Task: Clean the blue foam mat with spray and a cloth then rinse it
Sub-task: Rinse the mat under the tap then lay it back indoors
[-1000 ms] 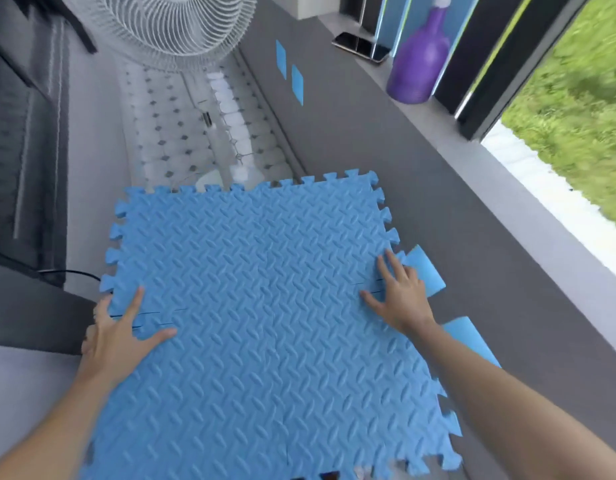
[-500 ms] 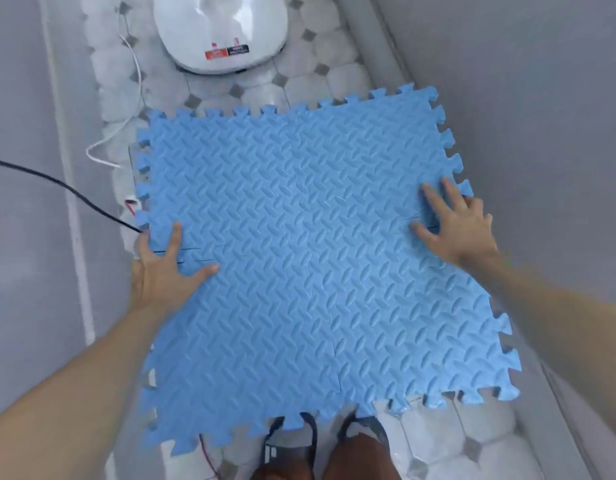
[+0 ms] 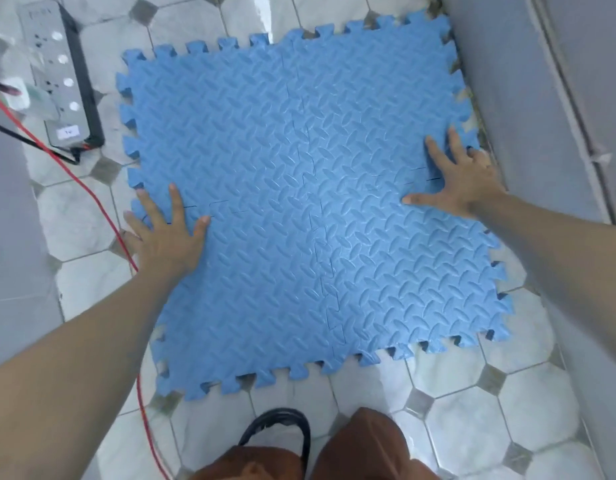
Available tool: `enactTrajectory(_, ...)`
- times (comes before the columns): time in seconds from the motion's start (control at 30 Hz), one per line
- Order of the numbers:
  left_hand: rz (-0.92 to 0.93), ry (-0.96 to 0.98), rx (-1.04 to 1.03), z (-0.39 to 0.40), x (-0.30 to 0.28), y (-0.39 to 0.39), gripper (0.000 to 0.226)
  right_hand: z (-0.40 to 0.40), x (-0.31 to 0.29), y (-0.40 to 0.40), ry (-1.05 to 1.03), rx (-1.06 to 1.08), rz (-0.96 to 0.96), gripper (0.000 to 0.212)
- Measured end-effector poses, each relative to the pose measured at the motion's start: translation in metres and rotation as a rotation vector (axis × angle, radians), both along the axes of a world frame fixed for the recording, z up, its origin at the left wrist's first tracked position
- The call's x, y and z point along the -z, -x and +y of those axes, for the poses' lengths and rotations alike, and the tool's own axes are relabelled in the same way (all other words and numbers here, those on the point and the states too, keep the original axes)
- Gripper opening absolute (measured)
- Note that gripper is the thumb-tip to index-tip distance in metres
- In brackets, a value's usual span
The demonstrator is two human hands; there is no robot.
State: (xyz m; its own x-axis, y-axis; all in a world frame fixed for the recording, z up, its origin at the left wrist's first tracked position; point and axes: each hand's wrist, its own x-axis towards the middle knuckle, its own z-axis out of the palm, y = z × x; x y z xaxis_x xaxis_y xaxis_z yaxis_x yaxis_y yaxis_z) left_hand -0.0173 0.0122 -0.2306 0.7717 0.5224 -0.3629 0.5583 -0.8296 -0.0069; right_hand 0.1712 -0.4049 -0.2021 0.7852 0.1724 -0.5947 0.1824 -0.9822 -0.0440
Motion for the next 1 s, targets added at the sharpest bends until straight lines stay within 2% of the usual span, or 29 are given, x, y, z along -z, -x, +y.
enactTrajectory(0.23,-0.109,0.03,0.052,0.004,0.018,0.011,0.07,-0.005,0.012,0.009,-0.007,-0.003,0.013,0.111)
enactTrajectory(0.33,-0.049,0.05,0.052,0.003,0.016,0.009,0.072,-0.006,0.009,0.009,0.018,-0.025,0.025,0.108)
enactTrajectory(0.47,0.093,0.06,-0.035,-0.004,-0.011,-0.003,0.076,0.005,-0.006,0.027,0.208,-0.016,0.007,0.093)
enactTrajectory(0.53,0.138,0.098,-0.076,-0.02,-0.045,-0.014,0.077,0.02,-0.019,0.051,0.202,0.052,0.005,0.079)
enactTrajectory(0.7,0.142,0.18,0.176,-0.092,-0.157,-0.041,0.072,0.034,-0.11,0.103,0.121,0.153,0.077,0.065)
enactTrajectory(0.83,0.133,0.273,0.24,-0.138,-0.274,-0.037,0.072,0.02,-0.226,0.129,0.085,0.264,0.103,0.059)
enactTrajectory(1.0,0.192,0.324,0.5,-0.197,-0.454,-0.025,0.072,-0.004,-0.41,0.161,0.009,0.381,0.126,0.062)
